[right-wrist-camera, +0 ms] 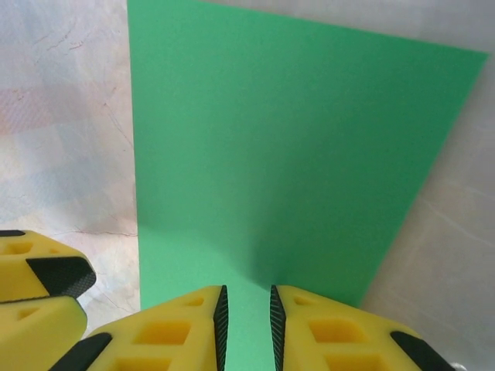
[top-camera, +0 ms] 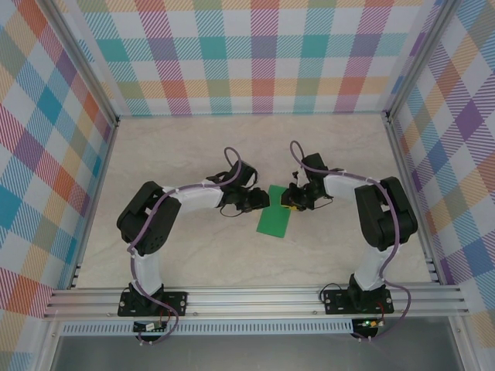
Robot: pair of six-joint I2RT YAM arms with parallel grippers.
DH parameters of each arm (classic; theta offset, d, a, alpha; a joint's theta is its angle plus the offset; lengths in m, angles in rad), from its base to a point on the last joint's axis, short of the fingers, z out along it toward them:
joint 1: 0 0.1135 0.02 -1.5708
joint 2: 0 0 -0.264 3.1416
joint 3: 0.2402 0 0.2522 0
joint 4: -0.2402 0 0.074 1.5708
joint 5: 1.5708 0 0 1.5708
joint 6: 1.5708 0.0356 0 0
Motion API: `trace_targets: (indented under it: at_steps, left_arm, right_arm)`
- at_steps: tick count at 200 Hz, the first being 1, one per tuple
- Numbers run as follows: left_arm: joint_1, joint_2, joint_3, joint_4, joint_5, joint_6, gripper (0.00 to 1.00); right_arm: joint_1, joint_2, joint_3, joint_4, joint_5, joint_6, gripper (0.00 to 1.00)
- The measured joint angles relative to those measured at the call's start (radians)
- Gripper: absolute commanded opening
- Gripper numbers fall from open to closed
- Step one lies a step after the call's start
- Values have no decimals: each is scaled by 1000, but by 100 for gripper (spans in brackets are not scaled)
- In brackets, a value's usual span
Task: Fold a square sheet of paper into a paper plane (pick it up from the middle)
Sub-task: Fold the square sheet of paper in half at the center of the table.
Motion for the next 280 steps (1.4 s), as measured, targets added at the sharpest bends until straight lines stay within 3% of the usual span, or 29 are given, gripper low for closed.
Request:
trace_targets:
  at_steps: [41,142,280]
  left_arm:
    - [8,0,-15,6,19,-15,38]
    - [18,9,-14,36,82,-25,41]
    - [46,98,17,111,197,-44,32]
  right_arm:
    - [-32,-48,-17,-11,38,17,32]
    - [-47,-8,-37,13,-2,38,28]
    - [-50,1,-25,0,-14,21,29]
